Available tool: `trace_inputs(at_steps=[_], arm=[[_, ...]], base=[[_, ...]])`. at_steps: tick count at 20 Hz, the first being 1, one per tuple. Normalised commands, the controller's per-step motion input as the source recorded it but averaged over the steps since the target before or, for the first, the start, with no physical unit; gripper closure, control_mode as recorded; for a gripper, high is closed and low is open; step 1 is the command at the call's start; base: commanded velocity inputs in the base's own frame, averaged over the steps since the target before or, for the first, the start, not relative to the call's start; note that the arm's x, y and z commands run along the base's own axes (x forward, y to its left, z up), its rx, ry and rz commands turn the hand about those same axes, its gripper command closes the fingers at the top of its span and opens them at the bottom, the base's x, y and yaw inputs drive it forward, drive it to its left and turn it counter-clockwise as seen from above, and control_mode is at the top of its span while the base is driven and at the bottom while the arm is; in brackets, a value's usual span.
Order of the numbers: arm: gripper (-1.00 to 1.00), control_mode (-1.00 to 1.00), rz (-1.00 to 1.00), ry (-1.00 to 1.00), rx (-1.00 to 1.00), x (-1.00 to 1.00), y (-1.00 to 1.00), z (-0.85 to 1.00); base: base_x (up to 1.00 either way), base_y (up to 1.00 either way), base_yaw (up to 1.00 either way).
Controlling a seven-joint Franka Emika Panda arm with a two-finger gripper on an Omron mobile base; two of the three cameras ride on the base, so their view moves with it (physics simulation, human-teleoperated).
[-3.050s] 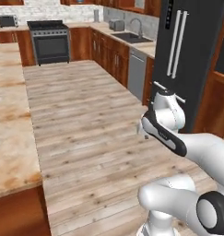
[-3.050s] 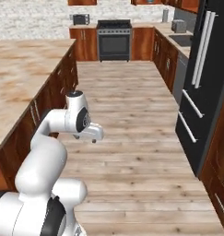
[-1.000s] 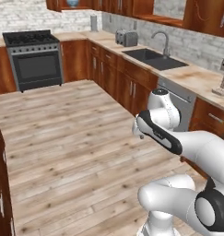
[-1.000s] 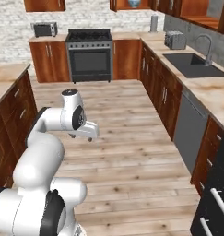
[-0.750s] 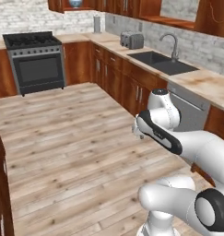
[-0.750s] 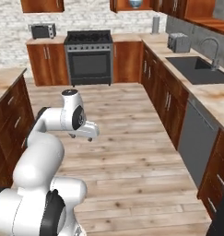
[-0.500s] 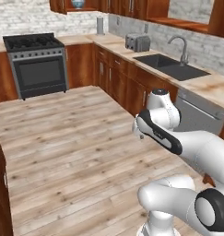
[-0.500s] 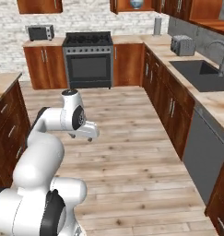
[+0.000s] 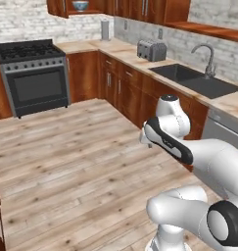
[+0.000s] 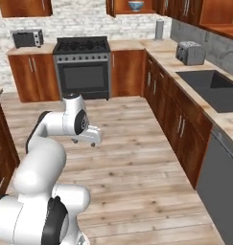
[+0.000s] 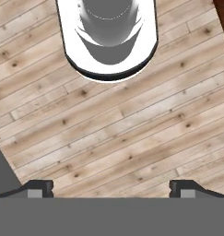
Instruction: Take the smaller bowl and place it next to the appetizer plate on the dining counter , and place the larger bowl next to the plate with cooked food.
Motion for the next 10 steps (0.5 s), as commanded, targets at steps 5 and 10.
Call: trace_inputs(at_steps=[5,10], arm=[[-1.0,1.0,0.0,0.0,0.0,0.0,0.0,0.0],[-1.0,1.0,0.0,0.0,0.0,0.0,0.0,0.0]], base=[[1.0,0.0,-0.03],[1.0,0.0,0.0]])
